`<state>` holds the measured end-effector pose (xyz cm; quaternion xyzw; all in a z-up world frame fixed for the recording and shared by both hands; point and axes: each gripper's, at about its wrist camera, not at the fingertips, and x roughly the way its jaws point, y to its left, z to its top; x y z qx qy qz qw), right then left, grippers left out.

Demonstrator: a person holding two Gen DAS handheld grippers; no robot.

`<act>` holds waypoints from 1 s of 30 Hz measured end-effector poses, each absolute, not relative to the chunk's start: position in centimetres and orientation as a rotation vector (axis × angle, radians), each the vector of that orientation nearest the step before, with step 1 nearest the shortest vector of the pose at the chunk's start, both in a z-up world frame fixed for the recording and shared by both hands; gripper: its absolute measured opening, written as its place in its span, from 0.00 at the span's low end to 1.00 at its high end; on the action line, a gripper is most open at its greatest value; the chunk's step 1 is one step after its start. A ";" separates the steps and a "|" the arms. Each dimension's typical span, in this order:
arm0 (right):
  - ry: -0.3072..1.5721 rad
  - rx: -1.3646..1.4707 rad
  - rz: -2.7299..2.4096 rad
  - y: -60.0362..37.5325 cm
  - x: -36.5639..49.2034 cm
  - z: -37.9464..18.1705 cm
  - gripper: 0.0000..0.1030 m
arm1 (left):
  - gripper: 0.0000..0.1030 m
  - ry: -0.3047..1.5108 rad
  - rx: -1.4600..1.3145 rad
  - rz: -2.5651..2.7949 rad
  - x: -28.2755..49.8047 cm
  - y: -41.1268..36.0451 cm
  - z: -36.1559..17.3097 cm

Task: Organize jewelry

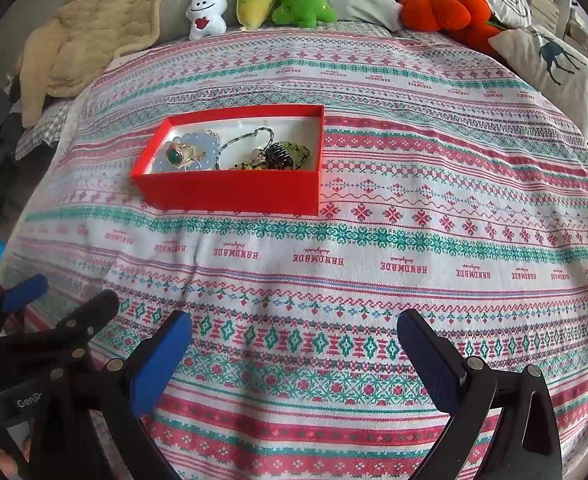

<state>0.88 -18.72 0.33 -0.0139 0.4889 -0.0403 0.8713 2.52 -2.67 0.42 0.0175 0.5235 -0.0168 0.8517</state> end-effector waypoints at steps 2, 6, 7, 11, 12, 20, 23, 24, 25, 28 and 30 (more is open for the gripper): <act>1.023 -0.027 -0.086 -18.8 0.9 0.3 1.00 | 0.99 1.103 0.037 -0.037 2.5 -2.7 0.4; 1.026 -0.027 -0.088 -18.8 0.9 0.2 1.00 | 0.99 1.105 0.044 -0.039 2.4 -2.9 0.4; 1.027 -0.027 -0.088 -18.8 0.9 0.2 1.00 | 0.99 1.105 0.045 -0.039 2.4 -2.9 0.3; 1.029 -0.027 -0.089 -18.8 0.9 0.2 1.00 | 0.99 1.106 0.047 -0.037 2.4 -3.0 0.3; 1.028 -0.026 -0.089 -18.8 0.9 0.2 1.00 | 0.99 1.105 0.047 -0.037 2.4 -3.0 0.3; 1.025 -0.029 -0.093 -18.9 0.9 0.2 1.00 | 0.99 1.100 0.056 -0.037 2.4 -3.0 0.4; 1.022 -0.031 -0.100 -19.0 0.9 0.2 1.00 | 0.99 1.100 0.063 -0.036 2.5 -3.1 0.3; 1.022 -0.031 -0.102 -19.0 1.0 0.2 1.00 | 0.99 1.100 0.063 -0.036 2.5 -3.1 0.3; 1.020 -0.031 -0.105 -19.1 0.9 0.3 1.00 | 0.99 1.101 0.064 -0.035 2.5 -3.2 0.3; 1.015 -0.033 -0.112 -19.1 1.0 0.3 1.00 | 0.99 1.100 0.067 -0.039 2.5 -3.4 0.1; 1.006 -0.031 -0.110 -19.3 1.1 0.3 1.00 | 0.99 1.077 0.053 -0.050 2.8 -3.2 -0.3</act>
